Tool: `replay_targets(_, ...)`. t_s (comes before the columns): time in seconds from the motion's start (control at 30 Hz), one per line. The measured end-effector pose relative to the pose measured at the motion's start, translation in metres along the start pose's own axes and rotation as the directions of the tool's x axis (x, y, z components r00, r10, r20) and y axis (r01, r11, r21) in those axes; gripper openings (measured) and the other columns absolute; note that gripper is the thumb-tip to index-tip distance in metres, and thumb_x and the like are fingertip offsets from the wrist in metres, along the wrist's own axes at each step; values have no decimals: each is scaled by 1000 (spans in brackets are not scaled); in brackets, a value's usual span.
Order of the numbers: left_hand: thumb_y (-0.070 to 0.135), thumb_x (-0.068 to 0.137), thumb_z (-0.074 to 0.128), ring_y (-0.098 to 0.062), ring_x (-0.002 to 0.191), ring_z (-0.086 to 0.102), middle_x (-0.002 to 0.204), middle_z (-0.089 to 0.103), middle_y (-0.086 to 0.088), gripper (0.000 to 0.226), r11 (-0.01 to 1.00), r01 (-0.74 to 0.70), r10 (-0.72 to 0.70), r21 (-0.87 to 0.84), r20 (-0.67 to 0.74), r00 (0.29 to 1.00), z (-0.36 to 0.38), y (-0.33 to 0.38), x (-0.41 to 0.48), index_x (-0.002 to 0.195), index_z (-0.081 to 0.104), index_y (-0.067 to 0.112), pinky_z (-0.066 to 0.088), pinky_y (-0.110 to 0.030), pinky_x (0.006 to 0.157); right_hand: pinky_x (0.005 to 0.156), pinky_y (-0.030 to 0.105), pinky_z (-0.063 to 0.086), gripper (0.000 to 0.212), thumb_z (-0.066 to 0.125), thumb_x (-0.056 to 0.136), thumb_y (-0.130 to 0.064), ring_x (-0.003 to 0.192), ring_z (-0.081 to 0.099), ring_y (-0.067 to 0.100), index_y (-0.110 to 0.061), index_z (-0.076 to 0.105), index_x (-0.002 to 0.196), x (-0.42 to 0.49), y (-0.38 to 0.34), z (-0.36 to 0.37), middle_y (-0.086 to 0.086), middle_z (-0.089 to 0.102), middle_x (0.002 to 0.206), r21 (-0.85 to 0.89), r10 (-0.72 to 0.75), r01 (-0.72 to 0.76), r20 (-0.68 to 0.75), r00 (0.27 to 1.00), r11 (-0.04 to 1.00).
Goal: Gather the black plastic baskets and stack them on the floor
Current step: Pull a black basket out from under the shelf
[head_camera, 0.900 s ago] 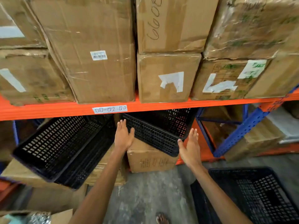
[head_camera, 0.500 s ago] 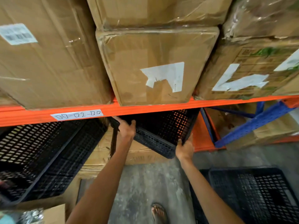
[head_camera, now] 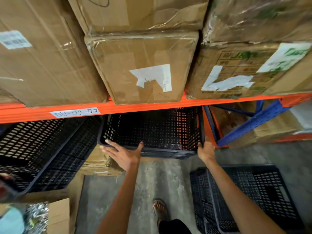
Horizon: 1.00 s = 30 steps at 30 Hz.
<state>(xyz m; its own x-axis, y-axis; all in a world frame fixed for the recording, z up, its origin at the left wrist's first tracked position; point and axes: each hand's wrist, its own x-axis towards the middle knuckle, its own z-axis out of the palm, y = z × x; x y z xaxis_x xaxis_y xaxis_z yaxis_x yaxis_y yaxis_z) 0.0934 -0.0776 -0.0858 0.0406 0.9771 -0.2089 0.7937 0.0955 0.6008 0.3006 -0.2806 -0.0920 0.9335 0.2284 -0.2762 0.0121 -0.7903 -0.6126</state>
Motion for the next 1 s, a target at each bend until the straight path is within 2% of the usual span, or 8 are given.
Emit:
replay_targets(0.1, 57, 53, 82, -36, 151, -8, 160, -11, -26, 143, 992, -39, 48, 117, -75, 996, -19, -11, 30, 155, -6, 9, 3, -46, 124, 88, 39, 48, 38, 52, 94, -2, 110, 60, 42, 2, 49, 131, 10, 1, -8, 26, 65, 117, -51, -52, 54, 40, 998, 997)
replay_targets(0.23, 47, 61, 81, -30, 153, 2, 163, 8, -20, 132, 941, -154, 171, 302, -29, 985, -32, -10, 80, 155, -2, 8, 4, -48, 123, 85, 38, 50, 39, 53, 90, -1, 106, 64, 40, 0, 51, 128, 28, -4, -10, 24, 68, 111, -84, -69, 73, 54, 996, 994)
replay_targets(0.33, 38, 67, 80, -36, 141, 37, 148, 43, -23, 110, 917, -95, 74, 387, 70, 995, -38, -11, 127, 152, 19, 5, 30, -49, 116, 89, 41, 50, 52, 59, 89, -12, 110, 61, 40, -7, 43, 138, 47, -5, -11, 23, 66, 117, -140, -11, 28, 122, 993, 990)
replay_targets(0.43, 34, 73, 76, -43, 107, 64, 112, 68, -25, 69, 904, -152, 82, 400, 186, 979, -46, -6, 161, 132, 52, 9, 55, -49, 86, 93, 41, 49, 50, 59, 91, -24, 115, 60, 39, -11, 45, 138, 74, -17, -13, 20, 66, 121, -177, -30, 53, 134, 991, 983)
replay_targets(0.53, 30, 77, 75, -45, 106, 64, 109, 69, -29, 52, 929, -225, 164, 295, 216, 962, -41, 10, 182, 121, 64, 5, 52, -46, 84, 95, 37, 47, 49, 58, 93, -29, 120, 58, 38, -7, 47, 136, 108, -41, -7, 19, 63, 128, -118, -30, 47, 140, 990, 992)
replay_targets(0.67, 27, 84, 70, -46, 120, 55, 123, 62, -31, 50, 981, -125, 94, 147, 206, 974, -24, 22, 201, 124, 62, -2, 45, -46, 98, 89, 38, 48, 38, 52, 97, -30, 115, 60, 38, -6, 56, 127, 129, -50, 8, 21, 65, 123, -34, 5, -3, 72, 997, 999)
replay_targets(0.8, 25, 88, 66, -46, 114, 59, 117, 65, -31, 41, 974, -170, 138, 149, 201, 970, -31, 11, 187, 119, 65, -1, 47, -46, 91, 85, 40, 49, 30, 53, 97, -24, 110, 62, 40, -8, 63, 120, 110, -36, 6, 21, 68, 114, 56, -25, 25, -3, 1000, 998)
replay_targets(1.0, 25, 88, 67, -45, 100, 65, 97, 70, -31, 34, 984, -162, 147, 77, 176, 973, -69, -45, 109, 105, 69, -5, 50, -47, 82, 100, 43, 46, 39, 57, 96, -24, 120, 57, 39, -5, 57, 130, 21, 5, -24, 21, 63, 126, 96, -32, 38, -65, 997, 995)
